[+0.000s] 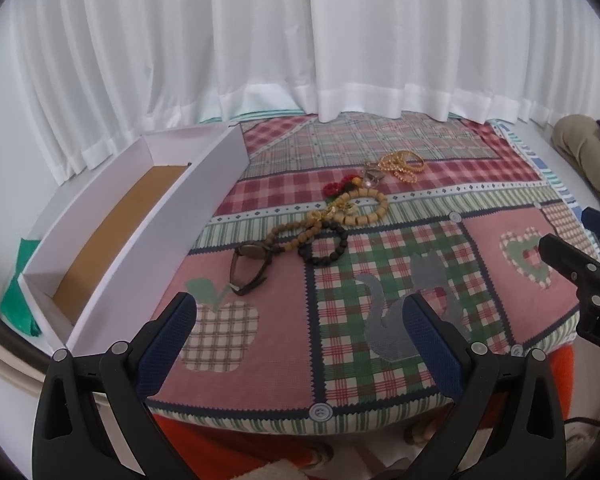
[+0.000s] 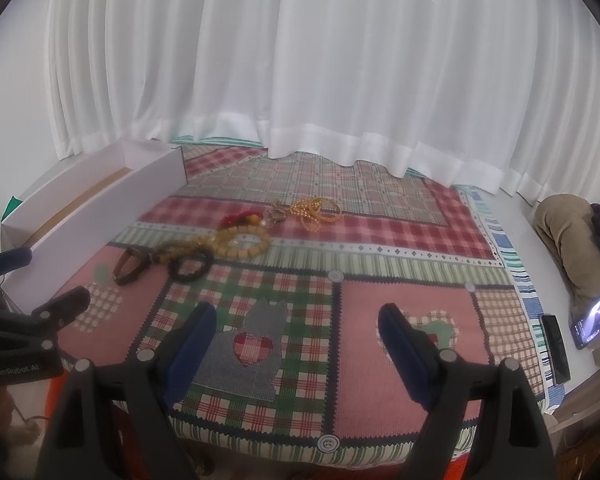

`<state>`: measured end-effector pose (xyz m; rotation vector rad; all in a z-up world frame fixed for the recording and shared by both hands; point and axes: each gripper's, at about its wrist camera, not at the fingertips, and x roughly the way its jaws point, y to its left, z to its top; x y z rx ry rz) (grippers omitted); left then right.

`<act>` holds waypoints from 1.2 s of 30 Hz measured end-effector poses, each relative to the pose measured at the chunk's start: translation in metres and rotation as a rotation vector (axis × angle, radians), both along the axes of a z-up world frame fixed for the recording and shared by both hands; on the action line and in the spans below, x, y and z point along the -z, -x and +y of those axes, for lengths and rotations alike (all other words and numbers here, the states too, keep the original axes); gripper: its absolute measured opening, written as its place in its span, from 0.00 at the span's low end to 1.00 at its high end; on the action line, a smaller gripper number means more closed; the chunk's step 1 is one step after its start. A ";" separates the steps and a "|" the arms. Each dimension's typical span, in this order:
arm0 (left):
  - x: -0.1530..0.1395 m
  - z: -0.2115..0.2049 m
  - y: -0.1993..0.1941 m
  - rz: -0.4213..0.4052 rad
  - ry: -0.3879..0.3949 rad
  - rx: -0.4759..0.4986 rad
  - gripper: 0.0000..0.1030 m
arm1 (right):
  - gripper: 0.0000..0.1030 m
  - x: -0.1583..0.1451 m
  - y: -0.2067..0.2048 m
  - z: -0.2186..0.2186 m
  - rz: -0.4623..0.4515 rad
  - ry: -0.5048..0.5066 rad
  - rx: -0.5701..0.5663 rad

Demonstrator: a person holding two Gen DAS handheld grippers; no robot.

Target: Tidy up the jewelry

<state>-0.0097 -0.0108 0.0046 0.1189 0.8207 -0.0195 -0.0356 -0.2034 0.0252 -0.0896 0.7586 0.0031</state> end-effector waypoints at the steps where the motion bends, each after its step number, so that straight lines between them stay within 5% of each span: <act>1: 0.000 0.000 0.000 0.000 -0.001 0.000 0.99 | 0.83 0.000 0.000 0.000 0.001 -0.001 0.001; 36: 0.000 -0.004 0.005 -0.004 -0.019 0.019 0.99 | 0.83 -0.001 0.001 -0.006 -0.001 -0.008 0.019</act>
